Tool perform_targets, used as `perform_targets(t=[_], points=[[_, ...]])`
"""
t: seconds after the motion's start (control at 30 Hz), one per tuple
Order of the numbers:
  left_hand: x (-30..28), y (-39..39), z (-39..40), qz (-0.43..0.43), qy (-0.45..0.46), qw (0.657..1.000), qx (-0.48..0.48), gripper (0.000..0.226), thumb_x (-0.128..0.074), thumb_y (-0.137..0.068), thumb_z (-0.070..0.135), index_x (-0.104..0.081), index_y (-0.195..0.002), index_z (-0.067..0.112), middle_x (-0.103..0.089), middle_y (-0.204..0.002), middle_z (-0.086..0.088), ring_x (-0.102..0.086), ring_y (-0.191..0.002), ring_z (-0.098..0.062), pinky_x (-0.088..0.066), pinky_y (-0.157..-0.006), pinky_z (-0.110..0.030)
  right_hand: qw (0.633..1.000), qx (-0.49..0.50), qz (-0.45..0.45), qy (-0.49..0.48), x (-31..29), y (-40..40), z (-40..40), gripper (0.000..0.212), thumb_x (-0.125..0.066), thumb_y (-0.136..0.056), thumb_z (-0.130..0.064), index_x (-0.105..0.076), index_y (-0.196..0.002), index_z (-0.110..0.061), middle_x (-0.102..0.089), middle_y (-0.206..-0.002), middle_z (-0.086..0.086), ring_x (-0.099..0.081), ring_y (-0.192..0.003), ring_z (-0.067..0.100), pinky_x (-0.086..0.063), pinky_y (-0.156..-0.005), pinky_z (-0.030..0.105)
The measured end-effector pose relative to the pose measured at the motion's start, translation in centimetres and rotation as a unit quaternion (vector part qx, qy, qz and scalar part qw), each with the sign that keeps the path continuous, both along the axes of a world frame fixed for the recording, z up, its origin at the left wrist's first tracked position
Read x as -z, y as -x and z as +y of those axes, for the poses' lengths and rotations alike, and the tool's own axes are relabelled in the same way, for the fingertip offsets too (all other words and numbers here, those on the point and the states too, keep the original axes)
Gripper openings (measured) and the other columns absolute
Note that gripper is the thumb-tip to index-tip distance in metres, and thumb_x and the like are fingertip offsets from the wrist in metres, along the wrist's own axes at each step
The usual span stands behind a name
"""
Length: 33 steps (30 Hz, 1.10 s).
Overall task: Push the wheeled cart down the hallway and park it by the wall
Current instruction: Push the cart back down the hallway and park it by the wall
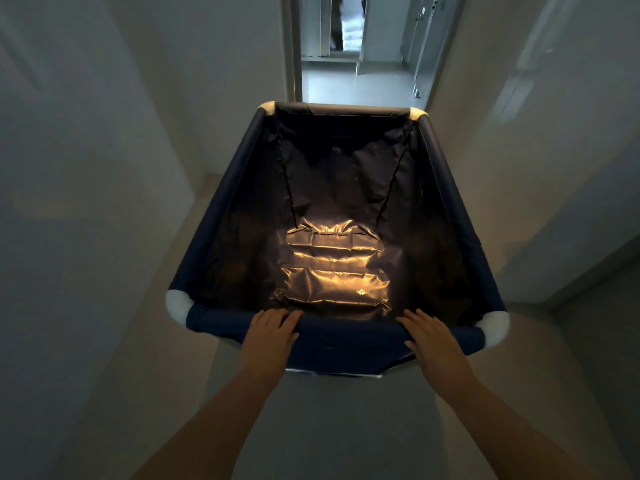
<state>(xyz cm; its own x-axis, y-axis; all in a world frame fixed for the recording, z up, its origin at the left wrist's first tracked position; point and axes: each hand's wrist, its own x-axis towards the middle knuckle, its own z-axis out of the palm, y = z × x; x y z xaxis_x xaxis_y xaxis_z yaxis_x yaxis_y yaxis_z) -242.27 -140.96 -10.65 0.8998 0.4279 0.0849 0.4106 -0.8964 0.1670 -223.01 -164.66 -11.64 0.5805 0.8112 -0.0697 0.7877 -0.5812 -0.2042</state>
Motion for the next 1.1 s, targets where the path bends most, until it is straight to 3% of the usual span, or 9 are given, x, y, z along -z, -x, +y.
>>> perform_targets(t=[0.17,0.4,0.5,0.6,0.67,0.73,0.87,0.97,1.1], points=[[0.1,0.1,-4.1,-0.03,-0.053,0.997,0.043,0.045,-0.088,-0.058,0.024,-0.071,-0.098,0.013,-0.073,-0.084,-0.005,-0.068,-0.073,-0.022,-0.057,-0.071,-0.033,0.999,-0.014,0.016,0.024,-0.6,-1.1,-4.3,0.044,-0.036,-0.099,-0.025,-0.026,-0.142,-0.021,-0.024,-0.154,-0.002,-0.013,-0.143,0.014,-0.004,-0.117,0.03],[1.7,-1.7,-10.6,-0.036,-0.043,0.998,0.006,0.048,-0.086,-0.06,0.031,-0.068,-0.103,0.016,-0.07,-0.085,0.0,-0.065,-0.074,-0.019,-0.054,-0.073,-0.032,0.999,-0.042,0.015,-0.015,-0.3,-4.5,-9.8,0.042,-0.039,-0.098,-0.025,-0.032,-0.139,-0.024,-0.03,-0.152,-0.002,-0.015,-0.143,0.015,-0.001,-0.116,0.027],[1.6,-3.0,-13.8,-0.05,-0.059,0.997,-0.018,0.036,-0.056,-0.082,0.039,-0.067,-0.108,0.018,-0.069,-0.089,0.001,-0.064,-0.078,-0.018,-0.051,-0.078,-0.033,0.998,-0.056,0.02,-0.021,-0.2,-6.8,-12.2,0.042,-0.041,-0.098,-0.025,-0.032,-0.14,-0.023,-0.03,-0.152,-0.001,-0.014,-0.143,0.016,-0.001,-0.116,0.028],[1.3,-4.6,-17.3,-0.042,-0.039,0.997,-0.046,0.056,-0.022,-0.092,0.046,-0.067,-0.11,0.017,-0.07,-0.091,0.0,-0.065,-0.081,-0.021,-0.053,-0.08,-0.034,0.997,-0.075,0.025,0.006,-0.1,-9.7,-14.1,0.043,-0.041,-0.098,-0.024,-0.031,-0.14,-0.023,-0.027,-0.153,0.0,-0.013,-0.144,0.018,-0.005,-0.117,0.031],[1.2,-6.1,-19.7,-0.061,-0.042,0.995,-0.071,0.068,-0.007,-0.097,0.047,-0.066,-0.111,0.016,-0.069,-0.092,-0.001,-0.064,-0.083,-0.022,-0.043,-0.086,-0.033,0.995,-0.091,0.039,0.01,-0.3,-11.9,-15.2,0.043,-0.042,-0.098,-0.024,-0.032,-0.14,-0.023,-0.027,-0.153,0.002,-0.014,-0.144,0.02,-0.005,-0.118,0.034],[0.9,-7.5,-21.9,-0.056,-0.044,0.993,-0.095,0.063,-0.014,-0.096,0.048,-0.066,-0.112,0.015,-0.069,-0.095,-0.002,-0.064,-0.084,-0.023,-0.035,-0.087,-0.033,0.993,-0.111,0.036,0.014,-0.5,-13.9,-16.5,0.043,-0.04,-0.098,-0.025,-0.031,-0.14,-0.023,-0.026,-0.153,0.0,-0.014,-0.144,0.017,-0.005,-0.117,0.031],[0.6,-10.7,-26.0,-0.027,-0.017,0.99,-0.135,0.048,-0.034,-0.084,0.038,-0.066,-0.11,0.014,-0.07,-0.095,-0.004,-0.064,-0.085,-0.025,-0.049,-0.085,-0.037,0.99,-0.138,0.034,0.018,-0.7,-18.0,-19.4,0.041,-0.039,-0.099,-0.026,-0.032,-0.139,-0.024,-0.027,-0.153,-0.002,-0.014,-0.143,0.014,-0.004,-0.116,0.03],[0.5,-12.7,-29.1,-0.02,0.005,0.989,-0.146,0.045,-0.037,-0.082,0.038,-0.067,-0.11,0.017,-0.07,-0.093,-0.001,-0.065,-0.083,-0.022,-0.046,-0.085,-0.034,0.987,-0.149,0.049,0.027,-1.1,-20.7,-21.4,0.041,-0.038,-0.099,-0.027,-0.031,-0.14,-0.027,-0.026,-0.153,-0.004,-0.012,-0.143,0.012,0.0,-0.115,0.027],[0.8,-15.8,-32.6,-0.028,0.018,0.985,-0.168,0.044,-0.079,-0.069,0.032,-0.067,-0.109,0.017,-0.07,-0.094,-0.001,-0.065,-0.085,-0.022,-0.052,-0.083,-0.035,0.985,-0.162,0.049,0.031,-1.6,-24.3,-23.7,0.042,-0.035,-0.1,-0.027,-0.028,-0.141,-0.028,-0.021,-0.155,-0.005,-0.007,-0.143,0.01,0.004,-0.115,0.026]])
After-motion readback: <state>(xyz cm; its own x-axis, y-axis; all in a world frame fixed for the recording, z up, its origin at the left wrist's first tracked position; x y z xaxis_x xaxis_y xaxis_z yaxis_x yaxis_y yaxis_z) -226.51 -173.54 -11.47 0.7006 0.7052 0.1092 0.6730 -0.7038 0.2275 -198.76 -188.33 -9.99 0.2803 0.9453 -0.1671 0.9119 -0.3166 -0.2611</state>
